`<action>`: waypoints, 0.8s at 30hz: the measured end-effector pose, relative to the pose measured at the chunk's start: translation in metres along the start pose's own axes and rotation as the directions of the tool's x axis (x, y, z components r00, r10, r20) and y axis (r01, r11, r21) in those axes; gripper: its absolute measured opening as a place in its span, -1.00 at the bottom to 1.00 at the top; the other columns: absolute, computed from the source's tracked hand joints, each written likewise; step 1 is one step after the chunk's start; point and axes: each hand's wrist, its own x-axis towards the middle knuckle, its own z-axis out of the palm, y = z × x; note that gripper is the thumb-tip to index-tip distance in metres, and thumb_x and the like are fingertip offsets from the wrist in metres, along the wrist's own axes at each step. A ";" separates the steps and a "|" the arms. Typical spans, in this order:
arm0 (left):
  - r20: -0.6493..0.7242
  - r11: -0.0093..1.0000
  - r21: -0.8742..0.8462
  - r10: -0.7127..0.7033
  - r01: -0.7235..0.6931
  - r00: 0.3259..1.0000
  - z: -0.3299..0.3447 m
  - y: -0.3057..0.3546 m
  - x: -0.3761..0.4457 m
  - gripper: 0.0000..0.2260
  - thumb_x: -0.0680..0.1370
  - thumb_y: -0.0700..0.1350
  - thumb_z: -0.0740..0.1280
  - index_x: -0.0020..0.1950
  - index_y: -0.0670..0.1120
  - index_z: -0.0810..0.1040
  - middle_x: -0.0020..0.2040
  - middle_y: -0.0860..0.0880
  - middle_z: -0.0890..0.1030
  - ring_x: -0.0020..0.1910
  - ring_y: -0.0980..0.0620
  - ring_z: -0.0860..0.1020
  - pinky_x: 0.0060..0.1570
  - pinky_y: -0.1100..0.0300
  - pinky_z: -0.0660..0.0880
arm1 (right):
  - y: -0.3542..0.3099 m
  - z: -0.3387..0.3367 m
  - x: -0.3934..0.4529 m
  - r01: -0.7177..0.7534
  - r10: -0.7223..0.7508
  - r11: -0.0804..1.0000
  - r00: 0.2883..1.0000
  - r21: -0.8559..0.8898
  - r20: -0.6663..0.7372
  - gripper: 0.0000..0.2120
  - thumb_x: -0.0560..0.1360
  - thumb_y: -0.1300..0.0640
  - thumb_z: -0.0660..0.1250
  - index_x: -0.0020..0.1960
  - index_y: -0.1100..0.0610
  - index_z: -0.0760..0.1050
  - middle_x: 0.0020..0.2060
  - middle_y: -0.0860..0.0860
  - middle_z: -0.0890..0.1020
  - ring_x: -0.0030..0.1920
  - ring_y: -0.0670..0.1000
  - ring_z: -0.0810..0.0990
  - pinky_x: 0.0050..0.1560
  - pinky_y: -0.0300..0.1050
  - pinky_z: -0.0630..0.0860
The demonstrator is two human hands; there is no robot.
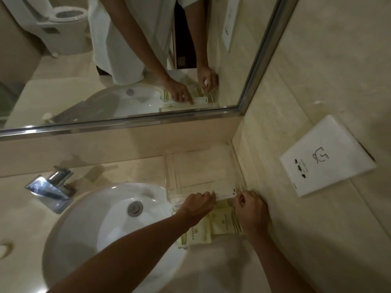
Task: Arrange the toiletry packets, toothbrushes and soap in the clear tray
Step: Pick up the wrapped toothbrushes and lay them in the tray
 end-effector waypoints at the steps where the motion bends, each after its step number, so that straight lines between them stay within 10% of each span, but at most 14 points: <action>1: -0.006 1.000 0.000 0.007 -0.007 1.000 0.001 -0.001 0.001 -0.39 0.50 -0.32 0.31 0.47 -0.25 0.09 0.15 -0.27 0.48 -0.11 -0.20 0.58 -0.29 0.03 0.45 | 0.001 0.001 0.000 -0.002 0.002 1.000 1.000 0.003 0.007 -0.86 0.41 0.20 0.42 -0.31 0.15 0.54 -0.40 0.08 0.56 -0.39 0.13 0.54 -0.35 -0.14 0.36; 10: -0.098 0.973 0.179 0.165 -0.146 0.981 0.008 -0.008 0.016 -0.37 0.19 -0.01 0.59 0.19 -0.03 0.47 -0.30 0.02 0.57 -0.55 0.10 0.45 -0.57 0.33 0.30 | 0.008 0.005 -0.002 0.018 -0.018 0.998 1.000 0.061 -0.002 -0.77 0.44 0.04 0.24 -0.22 0.15 0.59 -0.32 0.08 0.59 -0.29 0.16 0.56 -0.28 -0.05 0.47; 24: -0.182 0.961 0.228 0.203 -0.160 0.962 0.033 -0.011 0.007 -0.74 0.35 -0.12 0.47 0.00 -0.12 0.55 -0.25 -0.01 0.56 -0.45 0.09 0.46 -0.55 0.25 0.42 | 0.007 0.017 0.005 0.005 -0.008 0.999 0.995 0.035 0.102 -0.83 0.42 0.11 0.38 -0.32 0.12 0.52 -0.38 0.05 0.57 -0.38 0.13 0.52 -0.34 -0.10 0.38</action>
